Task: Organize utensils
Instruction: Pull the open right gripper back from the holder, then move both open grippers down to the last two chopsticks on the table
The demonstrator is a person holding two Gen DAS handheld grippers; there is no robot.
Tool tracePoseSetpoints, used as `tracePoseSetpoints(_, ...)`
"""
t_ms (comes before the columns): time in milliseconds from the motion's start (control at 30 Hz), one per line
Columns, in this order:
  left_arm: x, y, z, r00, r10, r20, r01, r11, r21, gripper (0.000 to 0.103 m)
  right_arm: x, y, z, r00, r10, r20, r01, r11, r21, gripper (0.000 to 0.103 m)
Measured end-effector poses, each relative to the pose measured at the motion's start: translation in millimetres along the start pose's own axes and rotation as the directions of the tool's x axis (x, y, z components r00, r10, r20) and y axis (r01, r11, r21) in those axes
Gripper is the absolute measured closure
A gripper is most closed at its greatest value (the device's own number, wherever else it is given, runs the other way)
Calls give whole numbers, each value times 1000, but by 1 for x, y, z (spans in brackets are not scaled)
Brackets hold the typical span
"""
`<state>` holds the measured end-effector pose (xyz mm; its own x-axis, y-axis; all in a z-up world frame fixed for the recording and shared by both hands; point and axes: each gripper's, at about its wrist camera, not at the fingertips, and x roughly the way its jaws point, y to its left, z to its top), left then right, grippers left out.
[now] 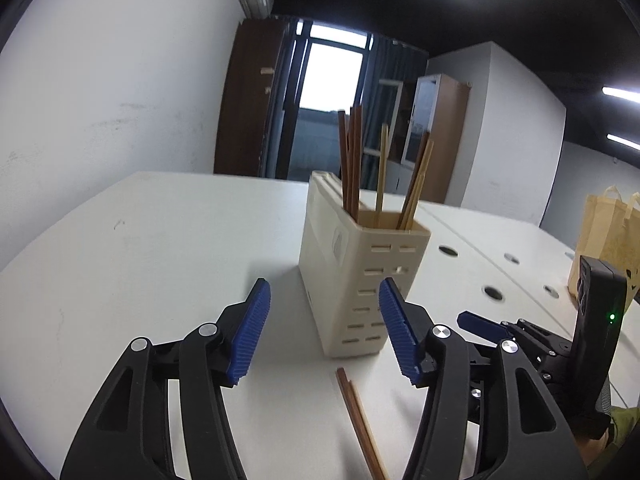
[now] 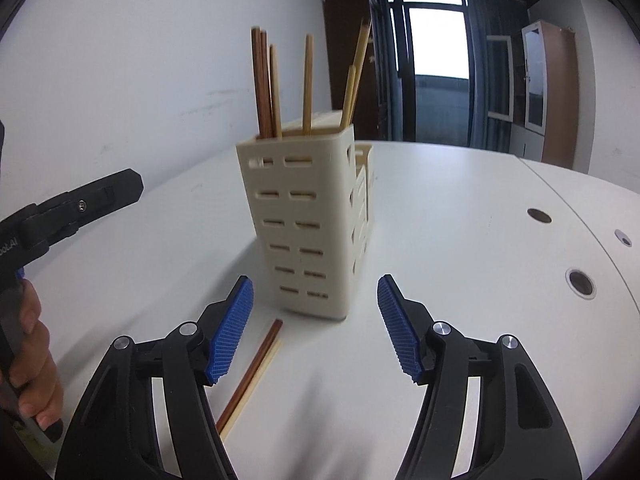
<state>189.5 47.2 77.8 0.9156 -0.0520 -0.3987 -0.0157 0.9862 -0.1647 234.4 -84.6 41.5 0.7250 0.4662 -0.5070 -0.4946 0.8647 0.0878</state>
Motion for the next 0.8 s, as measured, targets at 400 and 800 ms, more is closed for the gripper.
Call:
tracePoseSetpoints(400, 54, -12, -35, 956, 47, -291, -30, 998, 62, 46, 5, -13, -20, 993, -43, -109, 45, 999, 16, 37)
tracePoseSetpoints(800, 86, -24, -71, 886, 80, -457, -18, 990, 139, 46, 7, -25, -27, 982, -55, -182, 58, 998, 13, 31)
